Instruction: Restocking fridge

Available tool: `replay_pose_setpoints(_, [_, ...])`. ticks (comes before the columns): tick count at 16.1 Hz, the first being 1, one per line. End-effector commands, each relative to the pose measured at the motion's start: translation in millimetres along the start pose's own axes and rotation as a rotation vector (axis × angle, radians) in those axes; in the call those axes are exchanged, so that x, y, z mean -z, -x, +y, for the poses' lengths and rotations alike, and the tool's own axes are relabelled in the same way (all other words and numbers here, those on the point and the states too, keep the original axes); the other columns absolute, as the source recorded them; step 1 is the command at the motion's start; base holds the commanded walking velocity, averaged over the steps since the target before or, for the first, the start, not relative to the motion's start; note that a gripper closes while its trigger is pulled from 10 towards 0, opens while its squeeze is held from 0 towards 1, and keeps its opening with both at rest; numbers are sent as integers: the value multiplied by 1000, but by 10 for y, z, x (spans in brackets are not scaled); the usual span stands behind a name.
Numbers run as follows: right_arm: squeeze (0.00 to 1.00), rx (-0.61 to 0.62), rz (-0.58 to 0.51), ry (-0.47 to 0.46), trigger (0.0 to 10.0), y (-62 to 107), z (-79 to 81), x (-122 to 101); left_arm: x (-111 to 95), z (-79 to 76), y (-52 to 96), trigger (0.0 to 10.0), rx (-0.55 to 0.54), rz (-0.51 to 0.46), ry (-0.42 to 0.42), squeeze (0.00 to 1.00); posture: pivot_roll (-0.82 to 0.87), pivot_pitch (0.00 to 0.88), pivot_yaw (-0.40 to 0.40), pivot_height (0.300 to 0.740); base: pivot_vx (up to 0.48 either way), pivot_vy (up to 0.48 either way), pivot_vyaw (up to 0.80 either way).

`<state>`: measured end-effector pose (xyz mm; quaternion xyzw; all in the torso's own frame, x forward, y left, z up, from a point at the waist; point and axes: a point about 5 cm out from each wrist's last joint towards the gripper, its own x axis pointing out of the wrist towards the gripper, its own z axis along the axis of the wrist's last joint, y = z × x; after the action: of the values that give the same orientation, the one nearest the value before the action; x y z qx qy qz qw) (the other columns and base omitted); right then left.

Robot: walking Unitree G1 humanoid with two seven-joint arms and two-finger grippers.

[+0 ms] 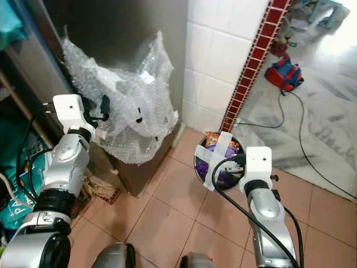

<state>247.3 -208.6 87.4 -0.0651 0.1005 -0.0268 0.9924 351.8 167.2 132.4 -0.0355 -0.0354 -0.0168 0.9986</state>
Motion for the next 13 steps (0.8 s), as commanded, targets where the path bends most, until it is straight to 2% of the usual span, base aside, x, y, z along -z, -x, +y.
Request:
replay_pose_setpoints(1, [0,0,-42,4,10000,-5,-15,-117,39,-128,-34,10000,74,37,14,0,-47,120,-34,740,0,0,0])
replay_pose_setpoints(4, [0,-5,-41,0,10000,-24,21,-115,55,-322,-19,10000,282,57,73,0,-43,115,-30,740,0,0,0])
replay_pose_setpoints(6, [0,-2,-44,-2,10000,-36,23,-118,50,-384,-16,10000,345,58,93,0,-44,112,-27,740,0,0,0])
replay_pose_setpoints(7, [0,0,-44,-2,10000,-40,18,-115,48,-386,-19,10000,353,57,88,0,-44,110,-26,740,0,0,0])
replay_pose_setpoints(10, [0,4,-45,-2,10000,-55,11,-118,71,-498,40,10000,514,87,90,0,-43,108,-25,740,0,0,0])
replay_pose_setpoints(13, [0,22,-42,2,10000,-60,2,-117,126,-561,85,10000,588,122,51,0,-40,105,-26,740,0,0,0])
